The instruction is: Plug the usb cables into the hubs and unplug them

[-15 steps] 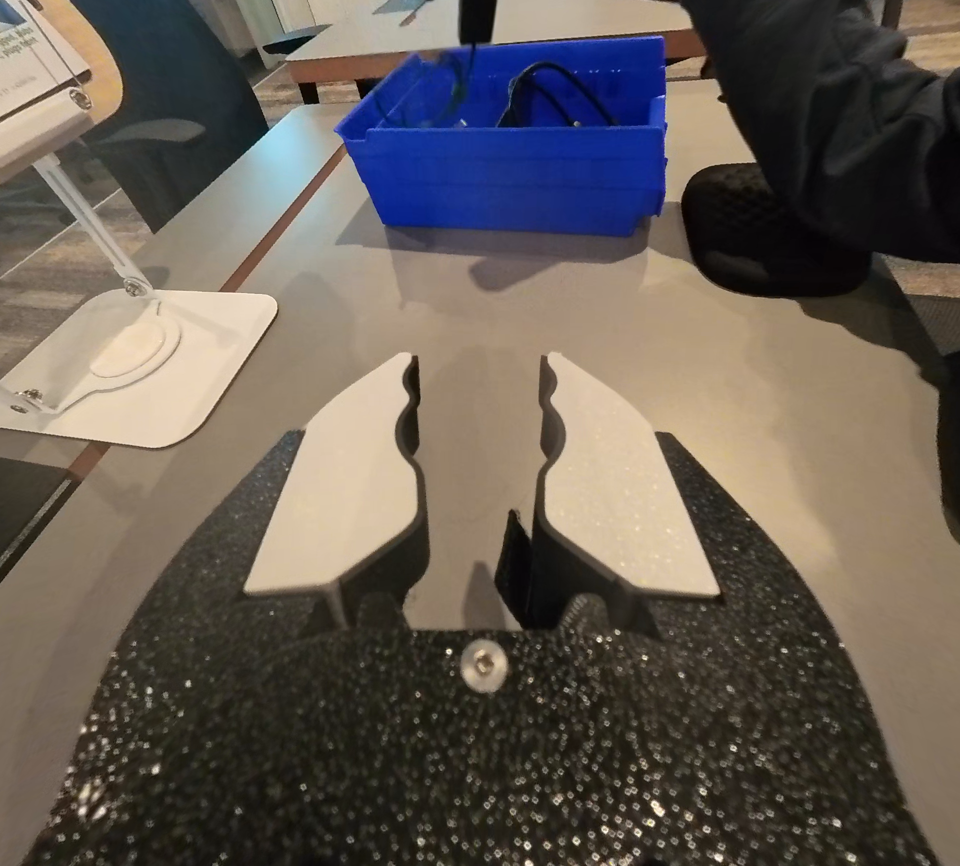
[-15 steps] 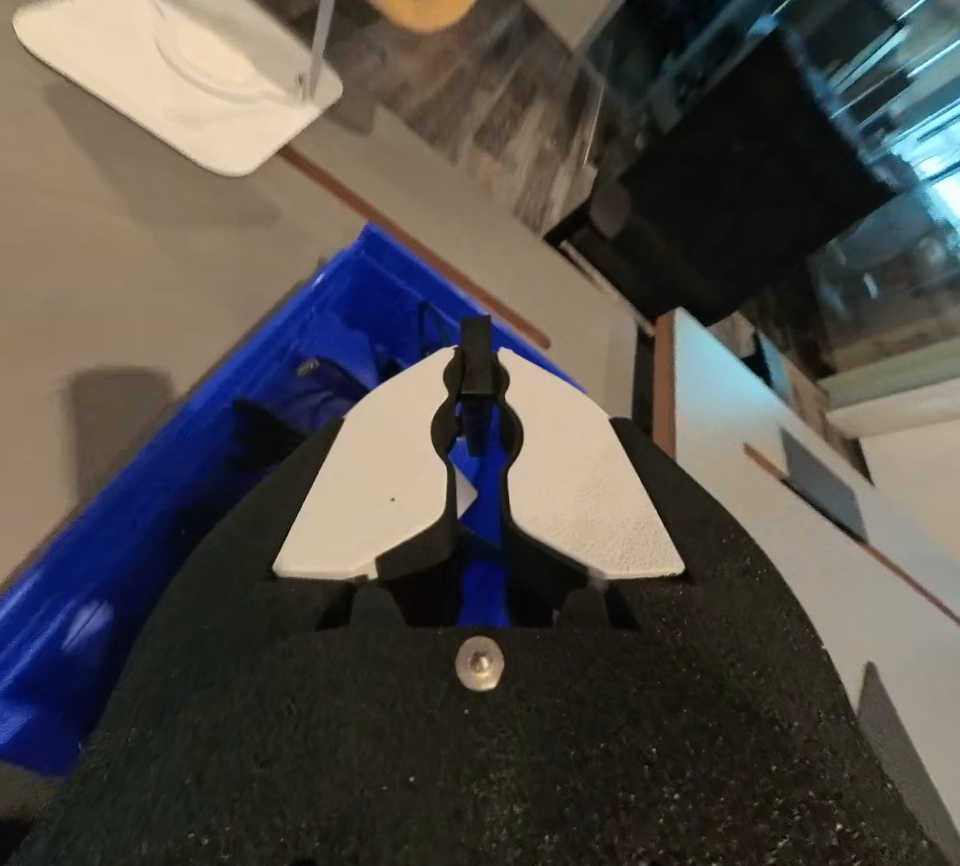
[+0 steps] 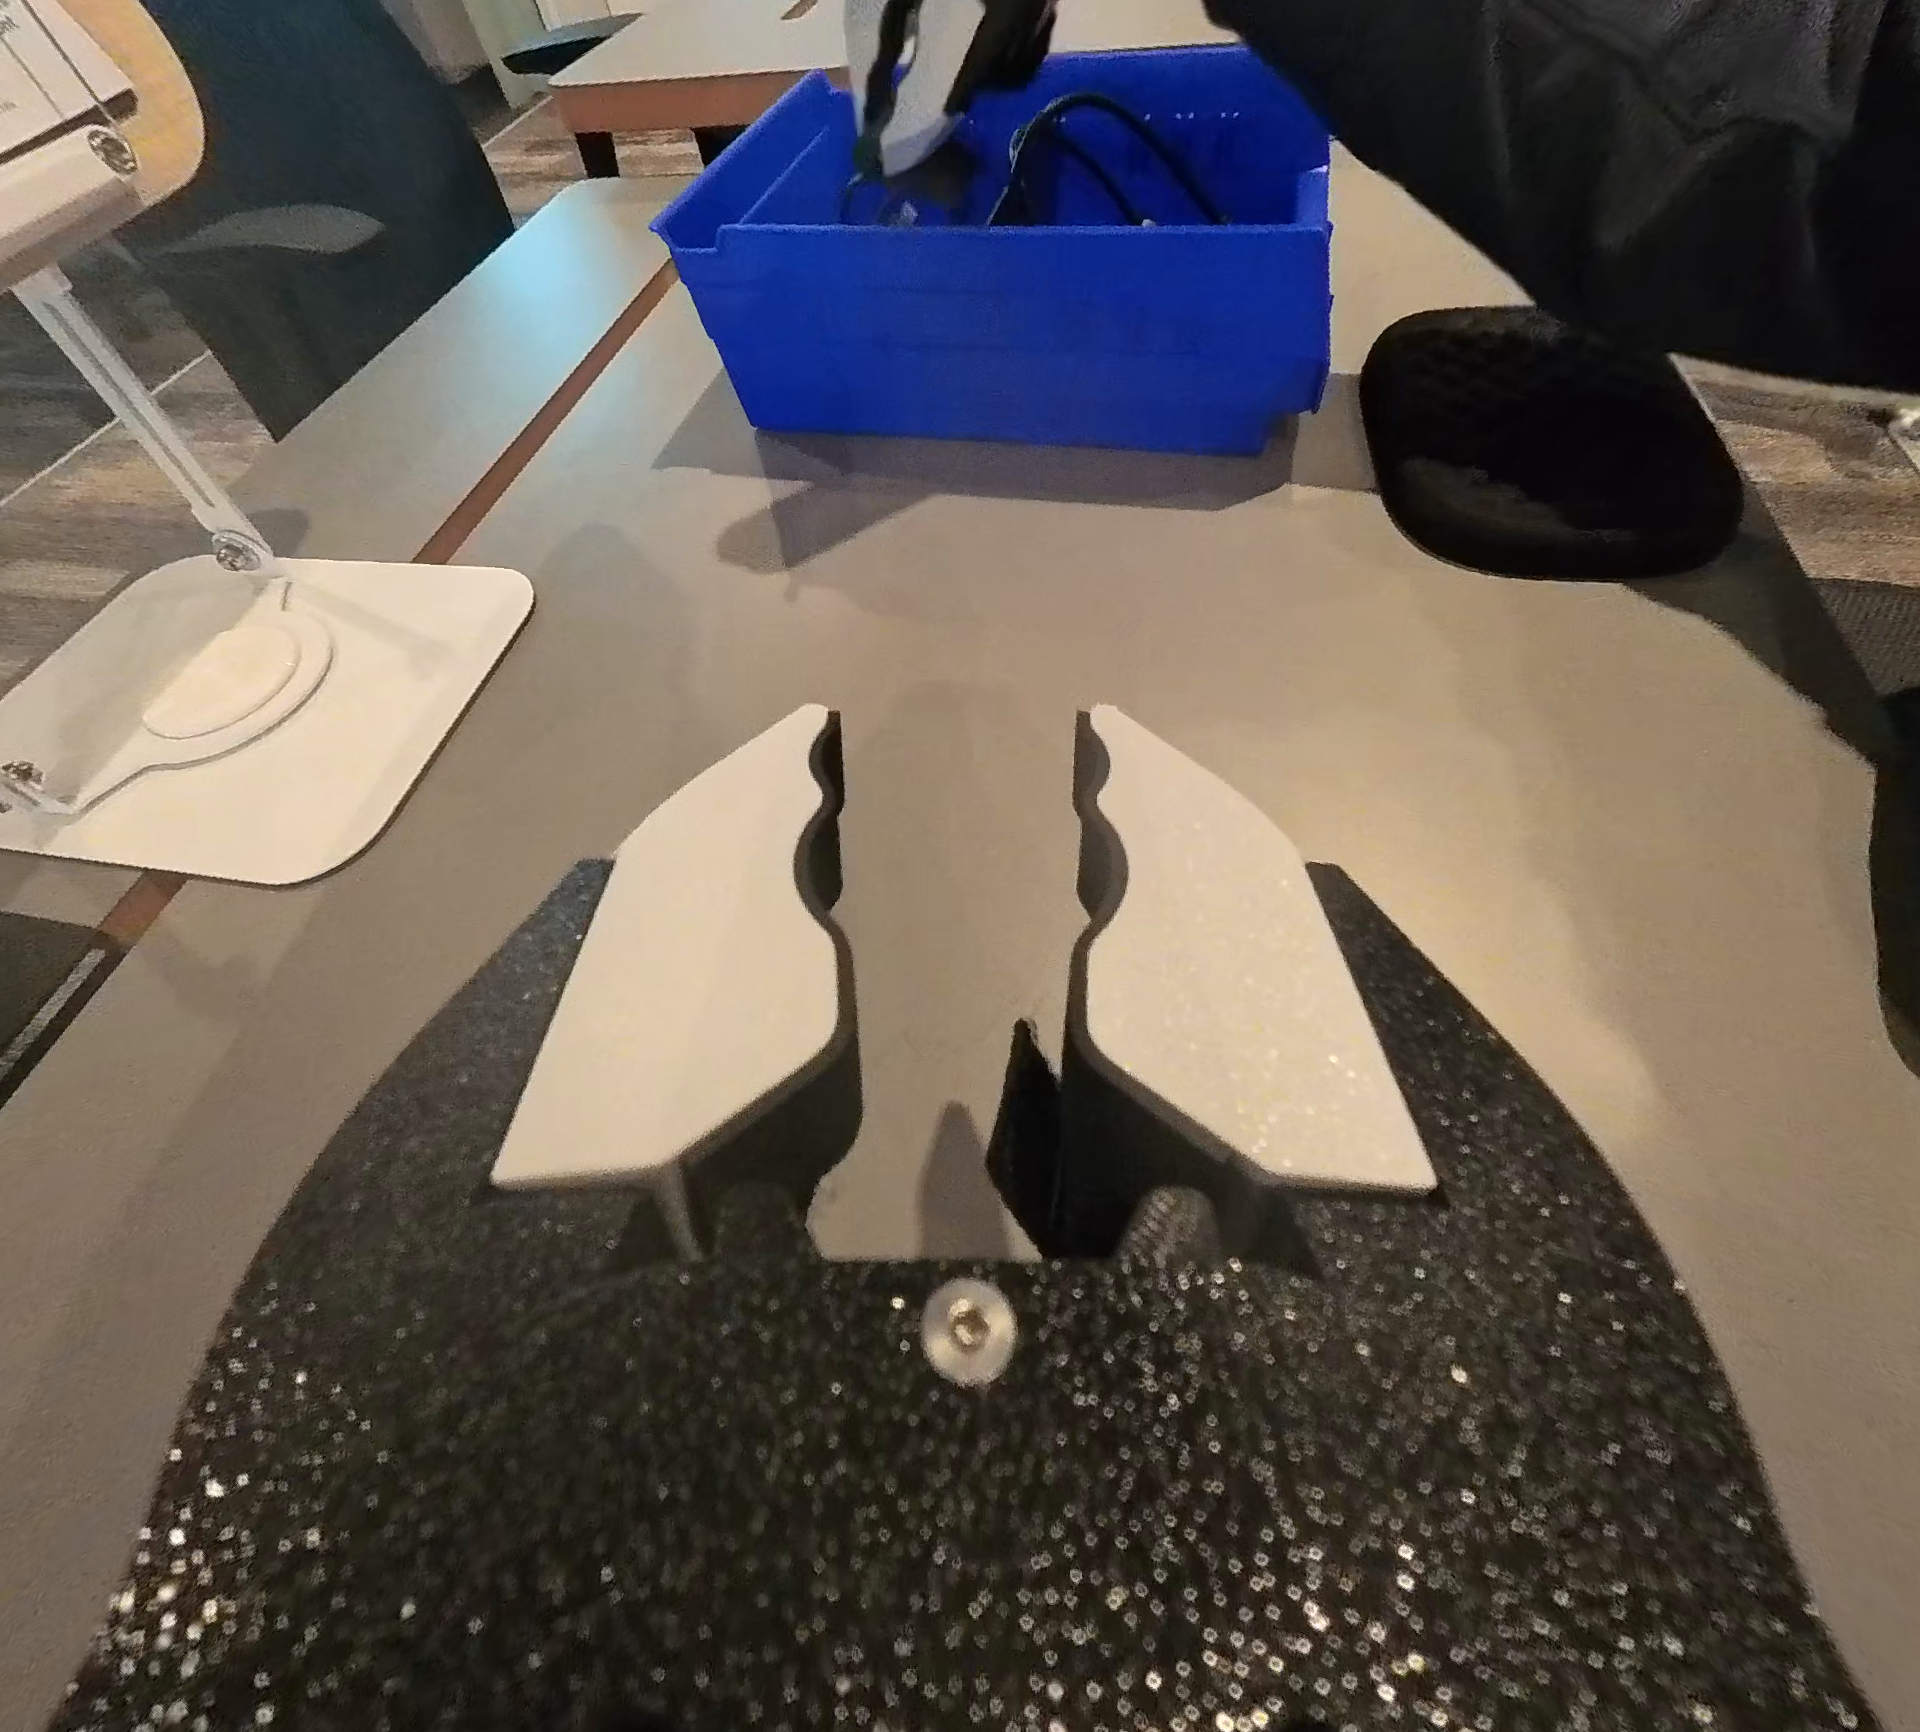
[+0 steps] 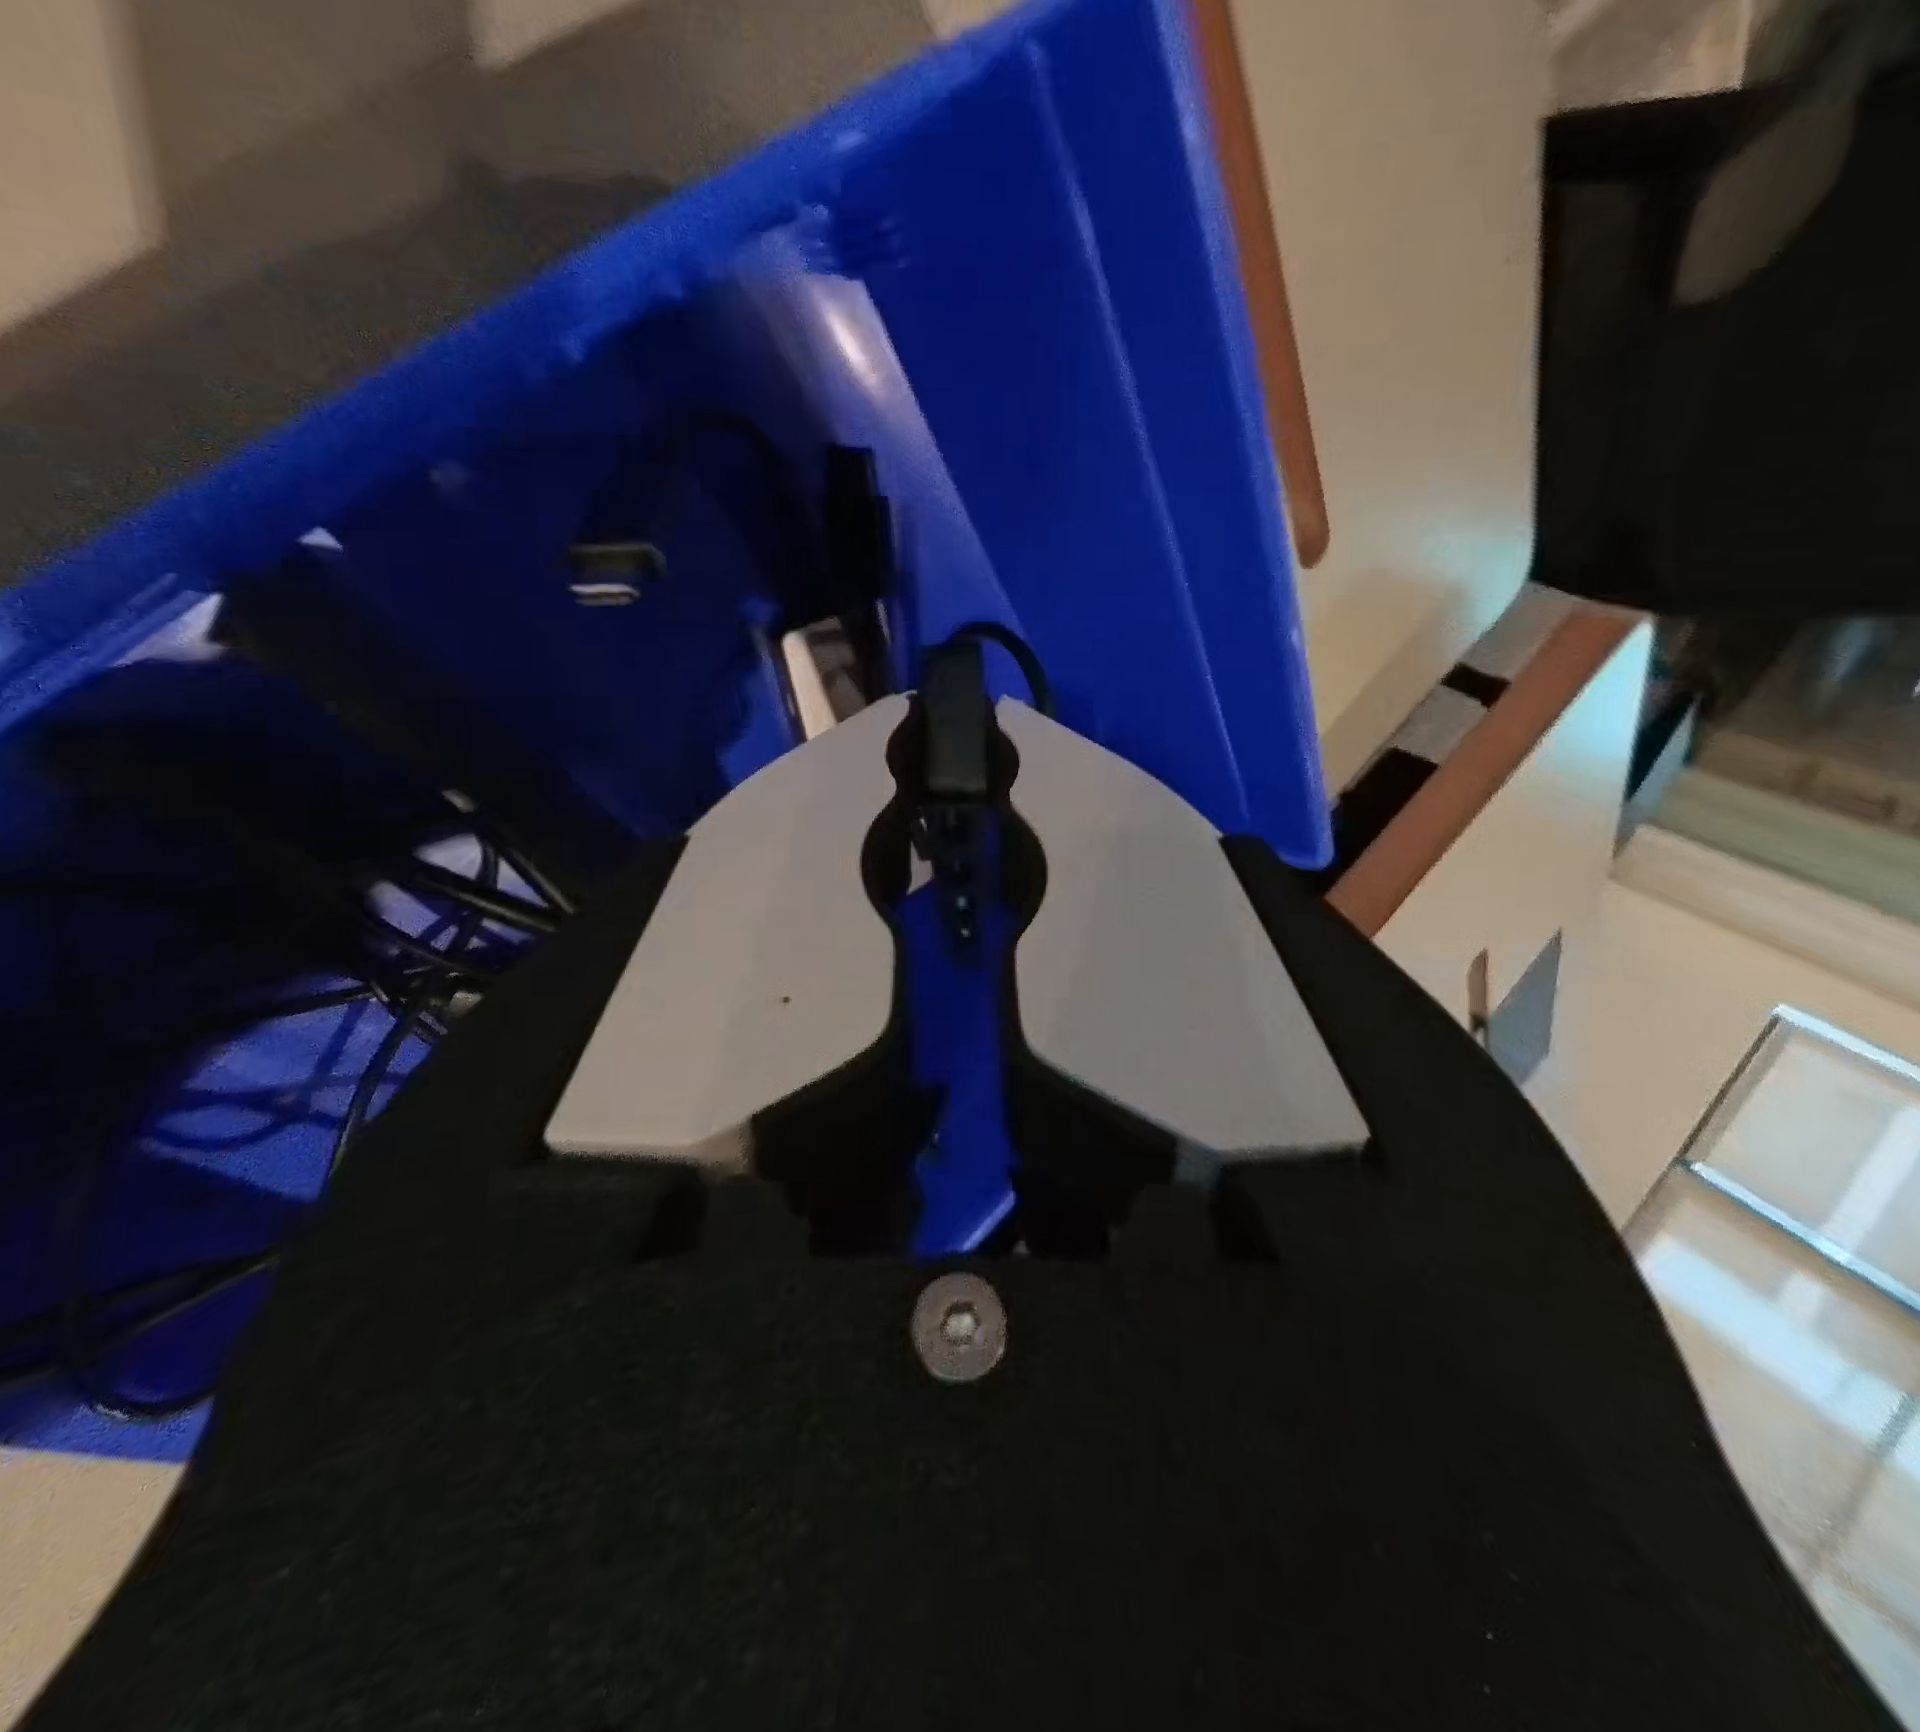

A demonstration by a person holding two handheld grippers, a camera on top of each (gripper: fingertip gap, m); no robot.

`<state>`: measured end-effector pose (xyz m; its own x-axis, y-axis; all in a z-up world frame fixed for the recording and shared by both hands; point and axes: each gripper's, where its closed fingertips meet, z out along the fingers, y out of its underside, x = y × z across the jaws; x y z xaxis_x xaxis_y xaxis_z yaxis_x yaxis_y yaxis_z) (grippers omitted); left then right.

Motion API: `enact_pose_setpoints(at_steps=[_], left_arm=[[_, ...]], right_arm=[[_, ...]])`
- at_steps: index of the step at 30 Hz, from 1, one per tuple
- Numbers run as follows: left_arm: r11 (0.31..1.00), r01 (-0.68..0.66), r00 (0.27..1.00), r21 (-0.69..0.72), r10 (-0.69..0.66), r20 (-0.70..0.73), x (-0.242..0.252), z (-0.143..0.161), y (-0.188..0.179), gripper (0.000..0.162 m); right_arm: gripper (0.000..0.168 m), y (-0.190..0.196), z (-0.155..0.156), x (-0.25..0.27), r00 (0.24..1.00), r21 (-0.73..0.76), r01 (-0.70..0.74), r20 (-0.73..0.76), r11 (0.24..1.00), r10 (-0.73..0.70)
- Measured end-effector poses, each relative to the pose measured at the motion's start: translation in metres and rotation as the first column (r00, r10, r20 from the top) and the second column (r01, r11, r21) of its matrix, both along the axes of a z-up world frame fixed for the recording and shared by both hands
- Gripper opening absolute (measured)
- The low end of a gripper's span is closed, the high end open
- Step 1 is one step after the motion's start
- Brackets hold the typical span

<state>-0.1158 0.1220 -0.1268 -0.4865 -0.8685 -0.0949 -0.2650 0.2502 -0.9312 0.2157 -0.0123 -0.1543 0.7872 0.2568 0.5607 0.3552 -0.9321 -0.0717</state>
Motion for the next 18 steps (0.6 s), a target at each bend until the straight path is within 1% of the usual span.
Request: enact_pose_setpoints(at_steps=[2, 5, 7, 11, 13, 16, 18], left_arm=[[1.000, 0.001, 1.000, 0.002, -0.001, -0.001, -0.001, 0.000, 0.000, 0.042], [1.000, 0.000, 1.000, 0.007, 0.000, -0.001, -0.002, 0.000, 0.000, 0.042], [1.000, -0.002, 1.000, 0.009, 0.002, 0.001, -0.001, 0.000, 0.000, 0.042], [1.000, -0.006, 1.000, 0.002, 0.006, 0.003, 0.001, 0.002, 0.003, 0.042], [1.000, -0.008, 1.000, -0.001, 0.008, 0.004, 0.000, 0.003, 0.004, 0.042], [1.000, -0.010, 1.000, -0.001, 0.010, 0.002, -0.001, 0.002, 0.003, 0.042], [1.000, -0.014, 1.000, 0.001, 0.014, 0.000, -0.001, 0.002, 0.004, 0.042]], right_arm=[[0.012, 0.005, -0.012, -0.002, 0.999, -0.070, -0.038, -0.010, 0.997, 0.038], [0.012, 0.010, -0.023, -0.002, 0.999, -0.142, -0.052, -0.008, 0.989, 0.051], [0.018, 0.011, -0.026, -0.001, 0.999, -0.164, -0.047, 0.017, 0.985, 0.050], [0.039, 0.014, -0.028, -0.002, 1.000, -0.135, -0.025, 0.008, 0.991, 0.027], [0.045, 0.014, -0.026, 0.000, 1.000, -0.113, -0.016, 0.019, 0.993, 0.018], [0.049, 0.014, -0.020, 0.002, 0.999, -0.078, -0.010, 0.030, 0.997, 0.012], [0.056, 0.014, -0.015, 0.003, 0.998, -0.062, -0.010, 0.055, 0.998, 0.013]])
